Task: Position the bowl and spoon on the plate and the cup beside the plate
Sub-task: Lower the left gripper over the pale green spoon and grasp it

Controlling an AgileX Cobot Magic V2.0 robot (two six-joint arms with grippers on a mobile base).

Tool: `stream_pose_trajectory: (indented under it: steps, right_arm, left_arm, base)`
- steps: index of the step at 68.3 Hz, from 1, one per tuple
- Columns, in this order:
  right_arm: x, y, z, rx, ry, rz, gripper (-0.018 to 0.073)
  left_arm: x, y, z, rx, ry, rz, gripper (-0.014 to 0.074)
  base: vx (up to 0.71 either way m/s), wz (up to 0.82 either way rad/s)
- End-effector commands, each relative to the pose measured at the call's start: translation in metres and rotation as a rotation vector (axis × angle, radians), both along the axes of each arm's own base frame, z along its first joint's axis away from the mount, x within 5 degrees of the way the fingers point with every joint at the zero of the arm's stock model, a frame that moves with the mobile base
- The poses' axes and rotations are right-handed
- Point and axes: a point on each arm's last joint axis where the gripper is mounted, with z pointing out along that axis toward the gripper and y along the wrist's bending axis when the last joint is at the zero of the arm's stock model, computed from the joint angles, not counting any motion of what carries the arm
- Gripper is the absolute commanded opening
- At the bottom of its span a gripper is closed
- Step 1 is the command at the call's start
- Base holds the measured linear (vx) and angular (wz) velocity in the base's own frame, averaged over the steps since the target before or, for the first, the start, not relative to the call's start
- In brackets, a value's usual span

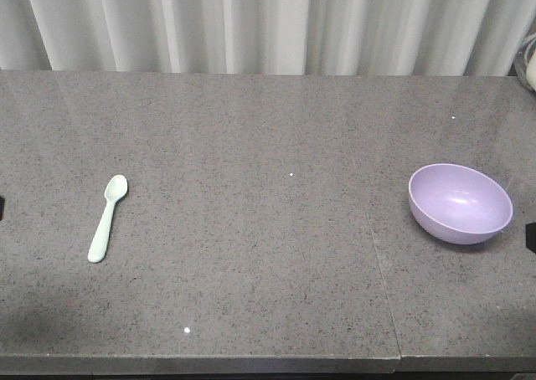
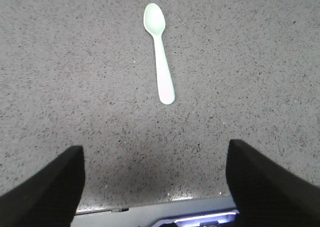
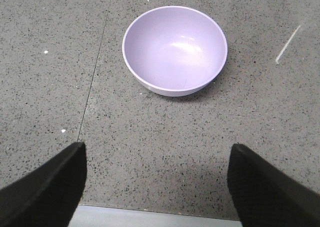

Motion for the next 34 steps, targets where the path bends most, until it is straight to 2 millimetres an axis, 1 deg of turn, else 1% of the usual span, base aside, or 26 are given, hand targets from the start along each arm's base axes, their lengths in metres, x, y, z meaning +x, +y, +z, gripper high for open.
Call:
stream_pose_trajectory:
  steps: [1, 6, 21, 28, 34]
  right_arm:
    - [0.003, 0.0, 0.013, -0.002, -0.081, 0.001, 0.0569]
    - [0.003, 0.0, 0.013, -0.001, -0.082, 0.001, 0.0569]
    - [0.003, 0.0, 0.013, -0.001, -0.084, 0.001, 0.0569]
    - [0.003, 0.0, 0.013, -0.001, -0.086, 0.001, 0.0569]
    - [0.003, 0.0, 0.013, -0.001, -0.087, 0.001, 0.0569]
  left_arm:
    - [0.02, -0.003, 0.012, -0.025, -0.049, 0.004, 0.052]
    - [0.037, -0.005, 0.008, -0.021, -0.007, 0.003, 0.0512]
    - [0.089, -0.01, -0.012, -0.007, 0.158, -0.005, 0.0502]
    - [0.109, -0.011, -0.019, -0.001, 0.219, -0.008, 0.0502]
    - [0.123, -0.017, -0.023, 0.007, 0.247, -0.026, 0.0502]
  base:
    - [0.0, 0.0]
    - [0.0, 0.0]
    - [0.0, 0.0]
    - [0.0, 0.0]
    - [0.0, 0.0]
